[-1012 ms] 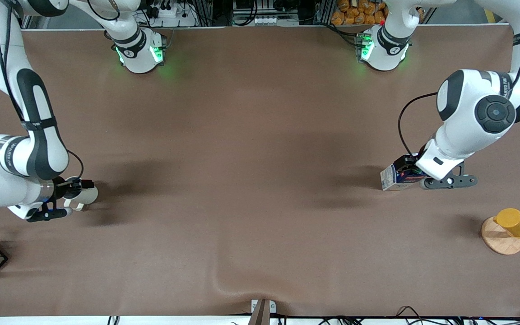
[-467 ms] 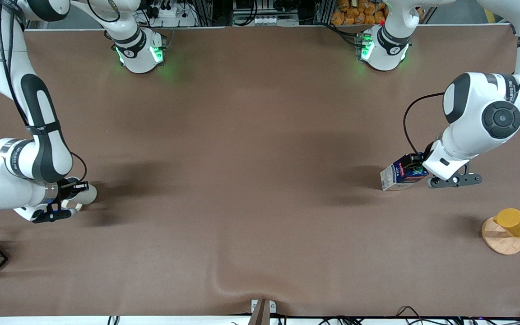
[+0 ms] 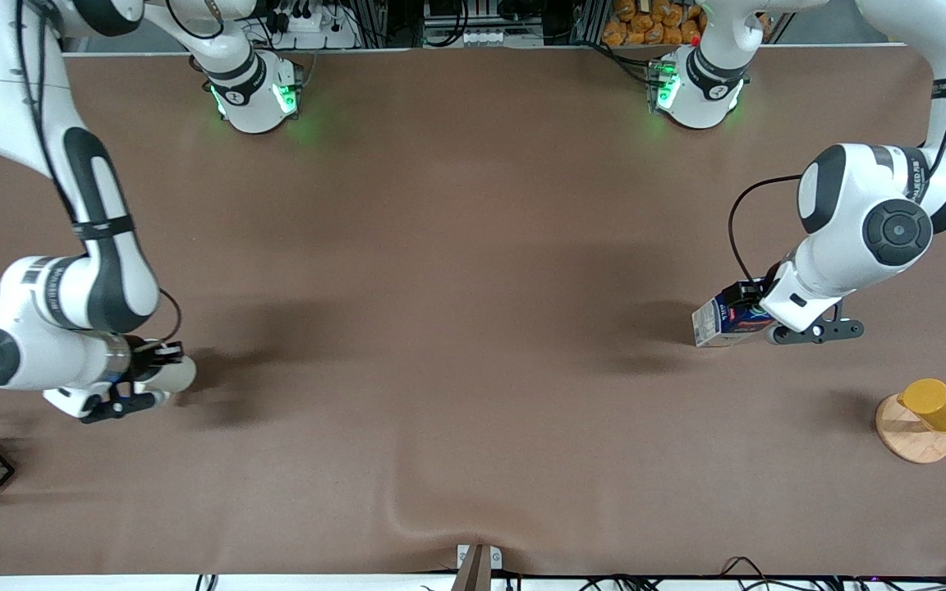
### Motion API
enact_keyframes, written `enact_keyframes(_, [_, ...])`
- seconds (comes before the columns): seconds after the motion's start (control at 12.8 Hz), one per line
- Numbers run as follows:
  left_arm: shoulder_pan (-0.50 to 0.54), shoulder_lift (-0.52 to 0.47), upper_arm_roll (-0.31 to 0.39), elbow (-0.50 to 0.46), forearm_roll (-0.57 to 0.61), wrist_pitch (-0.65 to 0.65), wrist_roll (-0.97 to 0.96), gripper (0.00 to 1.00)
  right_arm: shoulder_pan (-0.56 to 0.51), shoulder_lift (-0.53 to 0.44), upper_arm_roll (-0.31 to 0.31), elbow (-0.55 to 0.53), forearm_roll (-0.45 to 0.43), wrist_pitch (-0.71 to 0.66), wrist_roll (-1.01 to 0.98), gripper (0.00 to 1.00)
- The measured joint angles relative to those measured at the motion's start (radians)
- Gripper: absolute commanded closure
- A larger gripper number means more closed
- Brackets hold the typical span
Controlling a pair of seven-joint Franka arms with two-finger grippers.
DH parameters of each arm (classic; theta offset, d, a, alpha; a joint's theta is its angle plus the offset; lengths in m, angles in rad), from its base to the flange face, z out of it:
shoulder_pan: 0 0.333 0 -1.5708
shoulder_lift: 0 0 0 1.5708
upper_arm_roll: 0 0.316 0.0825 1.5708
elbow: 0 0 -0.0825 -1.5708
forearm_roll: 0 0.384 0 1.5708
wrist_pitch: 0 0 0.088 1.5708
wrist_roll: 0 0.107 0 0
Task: Place milk next to cup
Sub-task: 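Grasp the milk carton with the left gripper while the right gripper grasps the mug, then carry the mug with the right gripper toward the table middle while lifting the carton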
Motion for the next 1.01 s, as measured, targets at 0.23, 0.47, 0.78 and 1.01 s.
enact_keyframes(0.23, [0.001, 0.015, 0.0, 0.0, 0.0, 0.001, 0.0, 0.33, 0.138, 0.0, 0.004, 0.014, 0.003, 0.0, 0.234, 1.0])
enact_keyframes(0.47, [0.001, 0.016, 0.0, 0.002, 0.0, 0.001, -0.002, 0.68, 0.309, 0.001, 0.008, 0.02, 0.004, 0.001, 0.551, 1.0])
enact_keyframes(0.78, [0.002, 0.014, 0.0, 0.008, 0.0, -0.003, -0.002, 0.75, 0.527, 0.039, 0.007, 0.087, 0.066, 0.004, 0.939, 1.0])
enact_keyframes(1.01, [0.001, 0.006, -0.013, 0.019, 0.0, -0.028, 0.0, 0.75, 0.616, 0.09, 0.006, 0.152, 0.118, 0.012, 1.097, 1.0])
